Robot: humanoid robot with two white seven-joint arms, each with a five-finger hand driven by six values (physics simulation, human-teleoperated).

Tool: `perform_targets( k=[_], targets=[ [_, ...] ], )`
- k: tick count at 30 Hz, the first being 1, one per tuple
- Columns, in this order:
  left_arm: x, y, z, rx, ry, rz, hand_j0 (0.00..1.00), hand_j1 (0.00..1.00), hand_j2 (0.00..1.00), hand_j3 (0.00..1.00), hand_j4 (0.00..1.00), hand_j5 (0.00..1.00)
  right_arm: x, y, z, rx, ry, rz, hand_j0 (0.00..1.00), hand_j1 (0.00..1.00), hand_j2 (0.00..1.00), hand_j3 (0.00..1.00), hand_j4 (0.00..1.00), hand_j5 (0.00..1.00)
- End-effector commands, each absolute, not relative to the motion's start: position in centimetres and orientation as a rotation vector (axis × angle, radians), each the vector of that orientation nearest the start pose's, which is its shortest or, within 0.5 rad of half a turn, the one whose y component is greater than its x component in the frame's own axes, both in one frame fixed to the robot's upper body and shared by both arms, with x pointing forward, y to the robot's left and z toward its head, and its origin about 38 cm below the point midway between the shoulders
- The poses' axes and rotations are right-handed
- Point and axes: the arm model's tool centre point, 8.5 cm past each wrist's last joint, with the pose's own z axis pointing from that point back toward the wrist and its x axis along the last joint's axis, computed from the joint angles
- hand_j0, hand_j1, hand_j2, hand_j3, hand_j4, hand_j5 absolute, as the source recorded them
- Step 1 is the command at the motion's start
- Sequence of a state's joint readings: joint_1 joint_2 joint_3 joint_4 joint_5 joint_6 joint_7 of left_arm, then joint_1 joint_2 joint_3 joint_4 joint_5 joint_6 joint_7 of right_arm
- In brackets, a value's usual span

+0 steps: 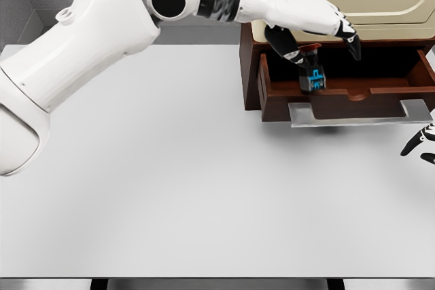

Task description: Put the switch into the drawer with left arm, and close the drawer with right arm

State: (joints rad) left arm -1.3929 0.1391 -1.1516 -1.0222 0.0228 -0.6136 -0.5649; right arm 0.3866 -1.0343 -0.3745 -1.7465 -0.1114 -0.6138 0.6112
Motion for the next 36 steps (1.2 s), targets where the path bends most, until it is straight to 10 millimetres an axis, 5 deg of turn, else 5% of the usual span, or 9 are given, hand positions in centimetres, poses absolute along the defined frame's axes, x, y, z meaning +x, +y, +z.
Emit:
perform_targets(
  k=[1, 3, 22, 26, 27, 31, 34, 36],
  targets=[
    [48.4, -2.1, 36.5, 0.124, 2.074, 2.589, 0.92, 0.92, 0.92, 0.92, 0.92, 0.92, 28.0, -44.7, 24.9, -0.29, -1.492, 1.591, 0.53, 0.53, 0.53, 0.53, 0.53, 0.53],
    [48.3, -2.1, 36.6, 0.128, 2.078, 2.585, 1.0, 1.0, 1.0, 1.0, 1.0, 1.0, 28.0, -44.8, 24.9, -0.291, -1.49, 1.589, 0.53, 0.53, 0.53, 0.53, 0.53, 0.53],
    [48.3, -2.1, 36.6, 0.14, 2.087, 2.579, 1.0, 1.0, 1.0, 1.0, 1.0, 1.0, 28.1, -44.6, 24.6, -0.28, -1.486, 1.591, 0.54, 0.54, 0.54, 0.54, 0.54, 0.54],
    [46.5, -1.9, 37.4, 0.162, 2.053, 2.522, 1.0, 1.0, 1.0, 1.0, 1.0, 1.0, 28.1, -44.6, 24.6, -0.28, -1.486, 1.591, 0.54, 0.54, 0.54, 0.54, 0.54, 0.54],
    [45.0, -0.7, 38.3, 0.175, 2.035, 2.48, 1.0, 1.0, 1.0, 1.0, 1.0, 1.0, 28.0, -44.6, 24.6, -0.28, -1.487, 1.592, 0.54, 0.54, 0.54, 0.54, 0.54, 0.54],
    [37.0, 10.1, 41.1, 0.164, 1.959, 2.396, 1.0, 1.0, 1.0, 1.0, 1.0, 1.0, 28.4, -44.1, 24.4, -0.263, -1.498, 1.597, 0.49, 0.49, 0.49, 0.49, 0.49, 0.49],
    [38.2, 17.5, 41.4, -0.009, 2.038, 2.531, 1.0, 1.0, 1.0, 1.0, 1.0, 1.0, 28.8, -44.0, 25.2, -0.282, -1.52, 1.601, 0.49, 0.49, 0.49, 0.49, 0.49, 0.49],
    [38.0, 17.2, 41.1, 0.006, 2.031, 2.532, 1.0, 1.0, 1.0, 1.0, 1.0, 1.0, 29.0, -43.5, 24.8, -0.263, -1.52, 1.608, 0.49, 0.49, 0.49, 0.49, 0.49, 0.49]
  ],
)
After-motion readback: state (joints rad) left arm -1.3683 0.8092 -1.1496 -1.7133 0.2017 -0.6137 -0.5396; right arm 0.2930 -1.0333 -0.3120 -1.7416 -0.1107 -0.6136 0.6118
